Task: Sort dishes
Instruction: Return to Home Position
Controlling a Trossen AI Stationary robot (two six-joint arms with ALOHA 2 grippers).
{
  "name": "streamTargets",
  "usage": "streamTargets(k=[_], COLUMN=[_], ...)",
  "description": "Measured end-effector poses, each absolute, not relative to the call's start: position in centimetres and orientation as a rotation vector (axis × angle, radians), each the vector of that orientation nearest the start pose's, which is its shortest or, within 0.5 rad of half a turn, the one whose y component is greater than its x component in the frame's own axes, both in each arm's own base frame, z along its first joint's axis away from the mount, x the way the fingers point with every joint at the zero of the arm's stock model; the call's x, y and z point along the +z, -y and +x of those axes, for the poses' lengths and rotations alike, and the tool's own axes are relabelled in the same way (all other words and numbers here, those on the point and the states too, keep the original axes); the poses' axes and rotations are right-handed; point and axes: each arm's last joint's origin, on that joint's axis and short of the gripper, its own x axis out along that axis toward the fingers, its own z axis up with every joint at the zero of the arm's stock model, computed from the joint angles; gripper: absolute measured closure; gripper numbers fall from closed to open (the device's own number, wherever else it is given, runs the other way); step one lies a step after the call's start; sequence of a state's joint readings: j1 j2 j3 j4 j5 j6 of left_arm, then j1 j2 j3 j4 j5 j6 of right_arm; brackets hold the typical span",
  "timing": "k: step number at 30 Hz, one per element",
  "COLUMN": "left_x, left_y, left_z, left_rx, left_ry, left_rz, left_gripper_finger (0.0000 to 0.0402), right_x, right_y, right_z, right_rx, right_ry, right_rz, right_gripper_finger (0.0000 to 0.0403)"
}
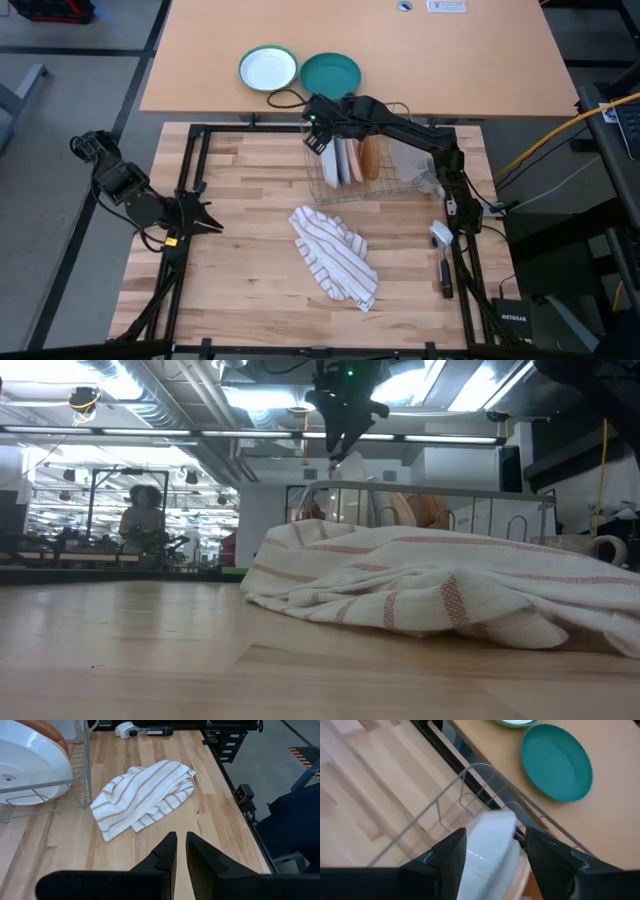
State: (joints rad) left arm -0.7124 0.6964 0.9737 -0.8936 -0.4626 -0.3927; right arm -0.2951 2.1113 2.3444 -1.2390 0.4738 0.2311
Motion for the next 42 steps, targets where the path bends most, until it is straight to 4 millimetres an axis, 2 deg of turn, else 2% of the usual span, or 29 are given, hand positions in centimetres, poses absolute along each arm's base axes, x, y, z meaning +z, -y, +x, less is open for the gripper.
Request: streamTargets(k=[9, 14, 17, 22, 25, 28, 33, 38, 42], left_x=[34.4, 34.4, 34.5, 35.6, 36.9, 38.1, 38.5, 37.7, 36.6], left_y=[6.4, 6.3, 6.2, 5.7, 4.8, 3.7, 1.7, -0.4, -1.8], left_z=[9.4, 9.4, 9.5, 9.3, 8.5, 7.5, 5.3, 2.9, 1.3], left_rx=[-0.129, -0.111, -0.051, 0.013, 0.049, 0.109, 0.159, 0.166, 0.180], left_ry=[-0.542, -0.529, -0.496, -0.391, -0.320, -0.254, -0.189, -0.186, -0.210], left_rz=[-0.013, 0.029, 0.037, 0.089, 0.138, 0.168, 0.155, 0.088, 0.038], left_gripper_finger=[0.0370, 0.0370, 0.0370, 0.0370, 0.0370, 0.0370, 0.0370, 0.0370, 0.0370], right_x=[35.8, 35.8, 36.6, 40.2, 42.9, 46.0, 50.1, 51.8, 51.7], right_y=[13.4, 13.3, 12.9, 11.7, 10.3, 8.3, 4.3, -0.2, -3.3], right_z=[38.7, 38.7, 38.7, 37.1, 35.4, 32.6, 27.6, 22.5, 21.1], right_rx=[-0.894, -0.921, -0.926, -0.899, -0.849, -0.793, -0.729, -0.712, -0.701], right_ry=[-1.178, -1.178, -1.145, -1.020, -0.955, -0.887, -0.764, -0.738, -0.676], right_rz=[-0.012, -0.030, -0.091, -0.146, -0.197, -0.262, -0.329, -0.444, -0.518], right_gripper_finger=[0.0198, 0.0198, 0.0198, 0.0198, 0.0198, 0.0198, 0.0198, 0.0198, 0.0198])
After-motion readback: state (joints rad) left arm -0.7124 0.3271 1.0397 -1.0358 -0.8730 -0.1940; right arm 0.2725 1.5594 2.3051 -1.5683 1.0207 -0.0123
